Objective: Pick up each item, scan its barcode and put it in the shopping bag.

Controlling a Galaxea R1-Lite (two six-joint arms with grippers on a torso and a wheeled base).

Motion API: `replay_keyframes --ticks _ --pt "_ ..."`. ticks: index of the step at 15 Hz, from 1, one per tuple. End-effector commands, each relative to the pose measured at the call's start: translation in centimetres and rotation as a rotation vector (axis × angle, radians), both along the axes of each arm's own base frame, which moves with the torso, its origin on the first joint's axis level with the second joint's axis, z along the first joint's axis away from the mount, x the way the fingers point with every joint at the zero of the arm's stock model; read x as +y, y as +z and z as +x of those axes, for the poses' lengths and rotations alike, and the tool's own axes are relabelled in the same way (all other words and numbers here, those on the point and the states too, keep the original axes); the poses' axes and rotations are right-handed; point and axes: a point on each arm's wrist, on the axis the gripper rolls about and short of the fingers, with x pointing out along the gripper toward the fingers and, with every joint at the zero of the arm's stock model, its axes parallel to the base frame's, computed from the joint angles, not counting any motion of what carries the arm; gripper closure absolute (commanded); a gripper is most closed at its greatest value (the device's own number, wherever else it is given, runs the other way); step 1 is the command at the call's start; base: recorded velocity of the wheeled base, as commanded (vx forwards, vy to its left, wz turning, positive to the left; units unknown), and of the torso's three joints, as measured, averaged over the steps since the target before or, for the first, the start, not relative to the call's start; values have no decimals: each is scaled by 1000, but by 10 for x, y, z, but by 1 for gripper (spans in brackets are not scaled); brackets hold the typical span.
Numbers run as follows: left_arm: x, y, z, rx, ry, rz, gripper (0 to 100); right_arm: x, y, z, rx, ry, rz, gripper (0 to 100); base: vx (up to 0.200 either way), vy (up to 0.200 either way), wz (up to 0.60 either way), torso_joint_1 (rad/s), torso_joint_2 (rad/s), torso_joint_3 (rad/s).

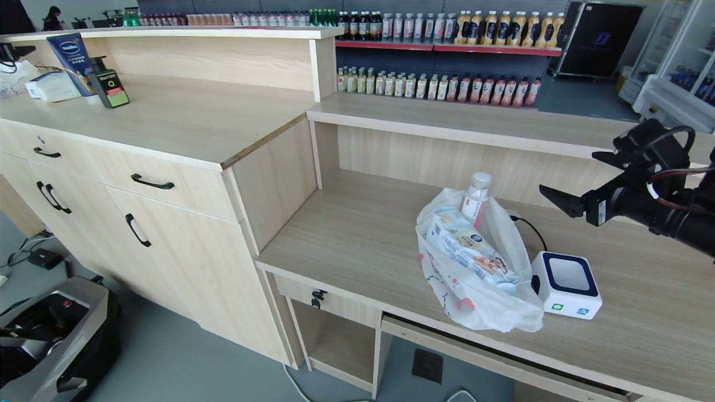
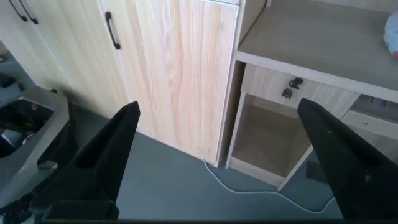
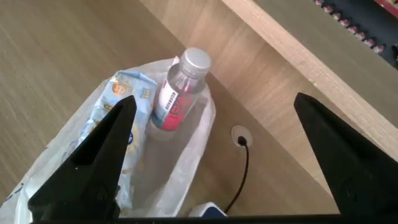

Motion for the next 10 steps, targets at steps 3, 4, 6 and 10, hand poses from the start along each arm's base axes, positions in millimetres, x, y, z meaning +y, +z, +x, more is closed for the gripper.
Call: replay_keyframes --ticks 3,4,6,10 --pt "0 0 0 0 0 0 0 -17 81 -54 -113 -212 90 0 0 0 -600 -1 -1 5" --pt "0 0 0 0 0 0 0 -22 88 -69 -71 -280 143 0 0 0 -600 2 12 2" --pt "0 0 0 0 0 0 0 -26 93 -104 19 -377 213 0 0 0 -600 7 0 0" --pt "0 0 0 0 0 0 0 -12 35 -194 92 -410 350 0 0 0 -150 -2 1 1"
